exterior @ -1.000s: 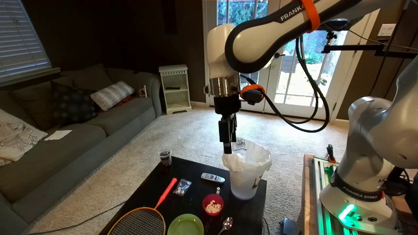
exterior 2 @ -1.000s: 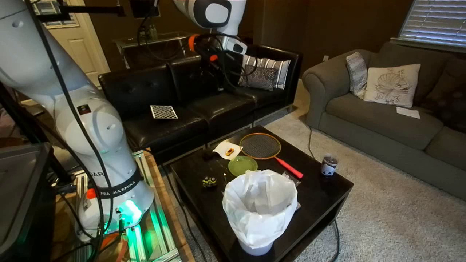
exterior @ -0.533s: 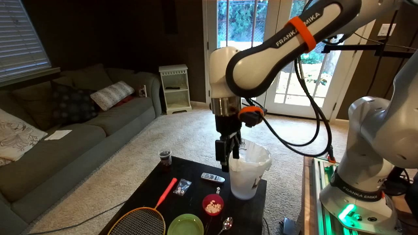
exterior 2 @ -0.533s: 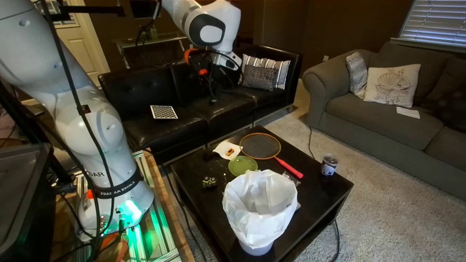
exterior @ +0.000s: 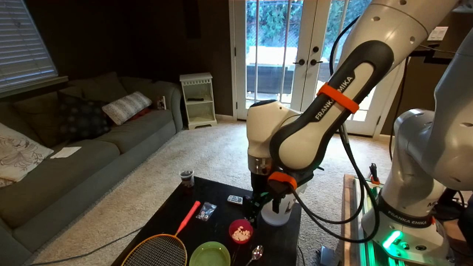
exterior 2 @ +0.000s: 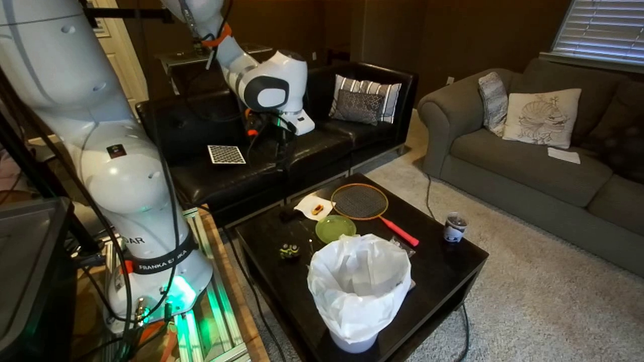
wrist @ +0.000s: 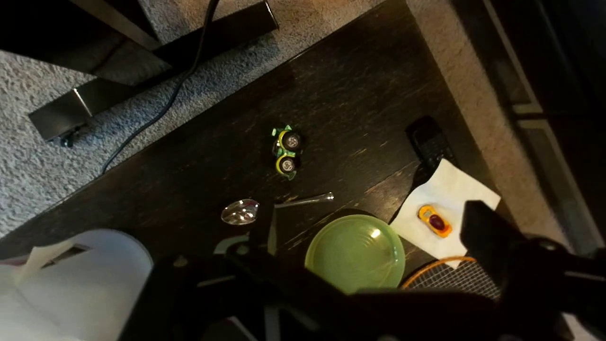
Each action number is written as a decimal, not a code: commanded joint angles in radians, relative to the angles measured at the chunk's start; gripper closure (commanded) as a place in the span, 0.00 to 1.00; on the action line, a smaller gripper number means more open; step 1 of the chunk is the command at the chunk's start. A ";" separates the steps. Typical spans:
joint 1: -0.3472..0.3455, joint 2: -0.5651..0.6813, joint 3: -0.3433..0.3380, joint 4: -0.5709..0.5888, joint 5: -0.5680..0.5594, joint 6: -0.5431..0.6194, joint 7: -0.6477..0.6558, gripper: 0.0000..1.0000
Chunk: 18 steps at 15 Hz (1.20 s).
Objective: Pick up the green object and put it back down
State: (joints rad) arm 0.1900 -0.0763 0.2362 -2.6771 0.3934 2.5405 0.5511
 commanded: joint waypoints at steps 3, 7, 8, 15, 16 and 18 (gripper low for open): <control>0.012 0.058 0.000 -0.020 -0.001 0.083 0.100 0.00; 0.012 0.068 0.000 -0.020 -0.001 0.090 0.117 0.00; 0.007 0.088 -0.007 -0.013 0.057 0.098 0.074 0.00; -0.153 0.492 0.100 0.179 0.622 0.177 -0.352 0.00; -0.184 0.546 0.126 0.209 0.702 0.202 -0.411 0.00; -0.210 0.655 0.150 0.266 0.855 0.253 -0.524 0.00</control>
State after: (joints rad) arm 0.0339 0.3993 0.3342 -2.5208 1.0604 2.7253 0.1759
